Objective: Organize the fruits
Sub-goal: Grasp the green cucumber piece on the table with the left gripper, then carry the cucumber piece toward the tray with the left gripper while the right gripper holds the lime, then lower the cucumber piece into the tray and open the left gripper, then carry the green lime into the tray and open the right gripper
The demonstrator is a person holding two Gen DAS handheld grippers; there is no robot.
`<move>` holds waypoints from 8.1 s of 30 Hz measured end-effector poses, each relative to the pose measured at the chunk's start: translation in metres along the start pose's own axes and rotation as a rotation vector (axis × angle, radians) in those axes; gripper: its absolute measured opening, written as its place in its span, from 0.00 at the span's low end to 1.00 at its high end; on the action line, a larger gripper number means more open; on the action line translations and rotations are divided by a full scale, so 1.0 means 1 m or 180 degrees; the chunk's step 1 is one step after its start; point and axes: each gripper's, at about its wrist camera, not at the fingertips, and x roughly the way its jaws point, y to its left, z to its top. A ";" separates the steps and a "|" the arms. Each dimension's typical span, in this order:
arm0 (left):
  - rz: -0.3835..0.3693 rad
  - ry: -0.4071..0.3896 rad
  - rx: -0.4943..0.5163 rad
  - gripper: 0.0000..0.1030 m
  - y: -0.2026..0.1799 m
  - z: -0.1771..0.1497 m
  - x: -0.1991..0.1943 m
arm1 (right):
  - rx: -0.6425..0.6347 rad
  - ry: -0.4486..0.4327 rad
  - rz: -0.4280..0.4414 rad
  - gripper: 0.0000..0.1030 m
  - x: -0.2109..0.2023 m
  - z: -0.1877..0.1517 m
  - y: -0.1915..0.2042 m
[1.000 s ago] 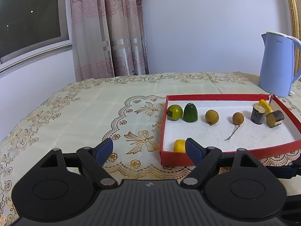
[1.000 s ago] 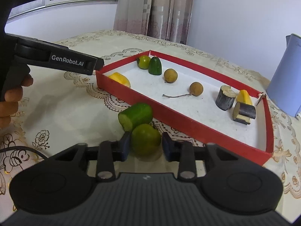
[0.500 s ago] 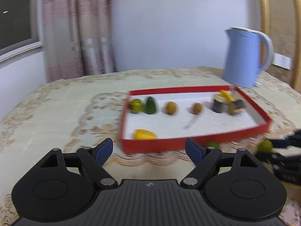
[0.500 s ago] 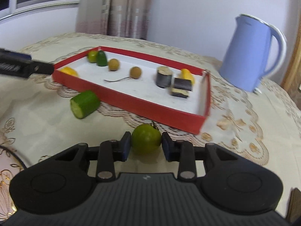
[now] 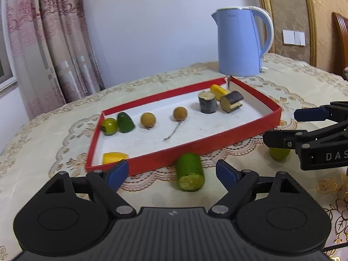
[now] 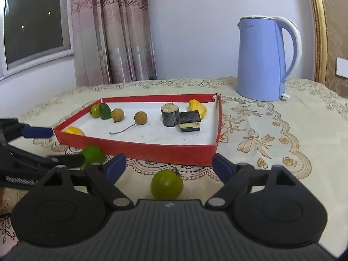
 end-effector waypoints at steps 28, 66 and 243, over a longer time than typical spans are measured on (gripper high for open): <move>-0.0260 0.0374 -0.0143 0.40 0.028 -0.018 0.001 | 0.0193 -0.0017 0.0124 1.00 -0.002 -0.003 -0.008; 0.0108 0.0443 -0.0415 0.31 0.035 -0.013 0.016 | -0.0083 0.0020 -0.0120 1.00 -0.001 -0.002 0.007; 0.0751 0.0031 -0.0762 0.82 0.082 0.028 0.062 | -0.0443 0.0364 -0.0230 0.32 0.113 0.067 0.025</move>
